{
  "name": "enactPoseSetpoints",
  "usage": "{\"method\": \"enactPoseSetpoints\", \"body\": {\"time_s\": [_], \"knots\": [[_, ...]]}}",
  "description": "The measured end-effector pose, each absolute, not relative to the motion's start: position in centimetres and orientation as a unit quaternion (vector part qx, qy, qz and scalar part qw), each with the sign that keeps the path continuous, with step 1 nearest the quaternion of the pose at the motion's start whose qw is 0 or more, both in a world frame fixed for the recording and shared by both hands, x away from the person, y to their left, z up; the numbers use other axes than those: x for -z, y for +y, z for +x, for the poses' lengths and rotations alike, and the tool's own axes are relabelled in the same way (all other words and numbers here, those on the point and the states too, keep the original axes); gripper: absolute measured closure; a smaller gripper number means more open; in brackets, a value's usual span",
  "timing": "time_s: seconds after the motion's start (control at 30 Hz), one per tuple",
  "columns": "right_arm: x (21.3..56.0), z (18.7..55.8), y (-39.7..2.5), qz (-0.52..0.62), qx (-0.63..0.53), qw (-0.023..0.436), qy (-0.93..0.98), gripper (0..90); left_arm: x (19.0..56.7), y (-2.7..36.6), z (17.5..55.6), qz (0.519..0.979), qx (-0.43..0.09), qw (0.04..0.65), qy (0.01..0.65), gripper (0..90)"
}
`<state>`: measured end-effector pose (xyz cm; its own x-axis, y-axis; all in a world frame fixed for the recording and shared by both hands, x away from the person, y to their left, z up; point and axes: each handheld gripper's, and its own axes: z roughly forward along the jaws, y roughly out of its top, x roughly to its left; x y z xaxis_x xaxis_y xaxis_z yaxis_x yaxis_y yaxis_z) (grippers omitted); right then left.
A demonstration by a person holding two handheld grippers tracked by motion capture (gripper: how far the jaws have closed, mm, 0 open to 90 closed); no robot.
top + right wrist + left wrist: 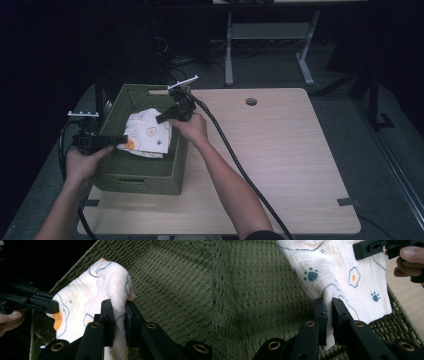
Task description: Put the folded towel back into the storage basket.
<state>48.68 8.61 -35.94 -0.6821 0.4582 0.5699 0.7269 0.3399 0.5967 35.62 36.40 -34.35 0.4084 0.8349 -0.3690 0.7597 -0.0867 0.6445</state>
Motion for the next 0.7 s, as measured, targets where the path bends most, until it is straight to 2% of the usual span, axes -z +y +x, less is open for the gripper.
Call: {"method": "enactPoseSetpoints", "body": {"time_s": [0.07, 0.13, 0.17, 0.2, 0.33, 0.7], "knots": [[36.0, 48.7, 8.7, -0.367, 0.442, 0.151, -0.804, 77.9, 34.4, 36.4, 35.6, 0.734, -0.049, 0.402, 0.545, 83.5], [36.0, 48.7, 8.8, -0.365, 0.438, 0.146, -0.809, 68.5, 34.7, 36.3, 35.8, 0.736, -0.068, 0.373, 0.561, 82.3], [36.0, 48.8, 9.0, -0.372, 0.427, 0.136, -0.813, 57.3, 34.8, 36.3, 35.9, 0.733, -0.082, 0.355, 0.575, 75.0], [36.0, 48.8, 9.0, -0.377, 0.424, 0.133, -0.813, 56.1, 34.9, 36.4, 35.9, 0.730, -0.086, 0.346, 0.583, 67.2], [36.0, 48.8, 8.9, -0.373, 0.415, 0.125, -0.820, 54.3, 35.3, 36.7, 35.9, 0.724, -0.087, 0.341, 0.594, 63.8], [35.5, 48.4, 7.9, -0.367, 0.423, 0.129, -0.819, 56.0, 34.5, 35.9, 35.5, 0.719, -0.085, 0.371, 0.581, 64.8]]}}
